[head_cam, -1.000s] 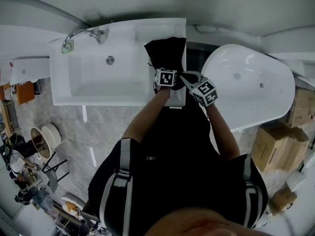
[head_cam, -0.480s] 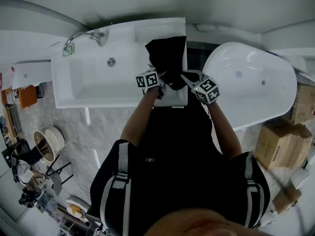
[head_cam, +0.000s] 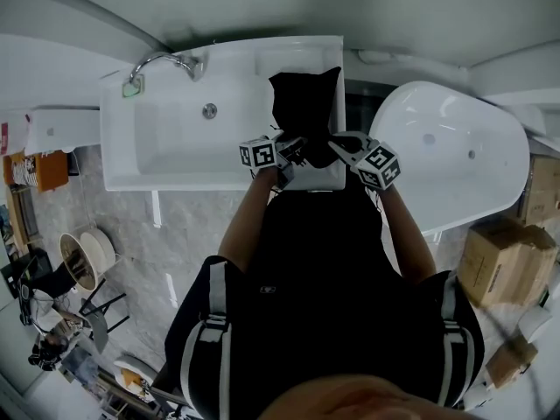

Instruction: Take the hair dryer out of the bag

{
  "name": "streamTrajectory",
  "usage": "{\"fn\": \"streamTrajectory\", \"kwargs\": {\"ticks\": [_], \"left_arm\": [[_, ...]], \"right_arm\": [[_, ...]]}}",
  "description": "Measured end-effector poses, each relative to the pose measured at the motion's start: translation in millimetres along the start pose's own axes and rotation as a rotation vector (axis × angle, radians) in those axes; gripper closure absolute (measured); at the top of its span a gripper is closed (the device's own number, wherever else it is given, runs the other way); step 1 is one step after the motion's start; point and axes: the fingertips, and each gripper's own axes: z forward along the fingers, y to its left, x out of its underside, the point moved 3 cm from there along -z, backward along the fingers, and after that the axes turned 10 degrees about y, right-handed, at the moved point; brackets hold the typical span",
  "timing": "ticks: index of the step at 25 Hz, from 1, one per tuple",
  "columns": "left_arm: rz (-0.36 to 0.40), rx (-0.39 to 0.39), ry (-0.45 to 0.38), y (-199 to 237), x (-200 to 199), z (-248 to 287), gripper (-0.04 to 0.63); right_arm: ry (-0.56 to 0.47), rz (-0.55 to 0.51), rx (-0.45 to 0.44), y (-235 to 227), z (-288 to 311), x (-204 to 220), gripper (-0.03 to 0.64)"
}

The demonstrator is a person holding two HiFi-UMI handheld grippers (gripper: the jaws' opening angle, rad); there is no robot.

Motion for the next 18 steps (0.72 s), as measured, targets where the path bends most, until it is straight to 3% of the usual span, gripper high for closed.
{"fn": "streamTrajectory", "kwargs": {"ticks": [5, 10, 13, 18], "left_arm": [[0.039, 0.057, -0.02, -14.6, 1.8, -24.9, 0.408], [0.111, 0.072, -0.013, -23.6, 5.3, -49.9, 0.408], [0.15, 0.091, 0.012, -30.9, 12.3, -66.8, 0.408], [0.205, 0.114, 0.04, -47.8, 27.2, -91.0, 0.408]], "right_arm": [[-0.075, -0.019, -0.218, 42.6, -3.3, -6.1, 0.476], [-0.192, 0.048, -0.296, 54.9, -17.1, -16.9, 0.471], [-0.196, 0.052, -0.233, 49.6, -18.9, -17.8, 0.471], [-0.071, -0.069, -0.013, 36.5, -16.2, -19.1, 0.469]]}}
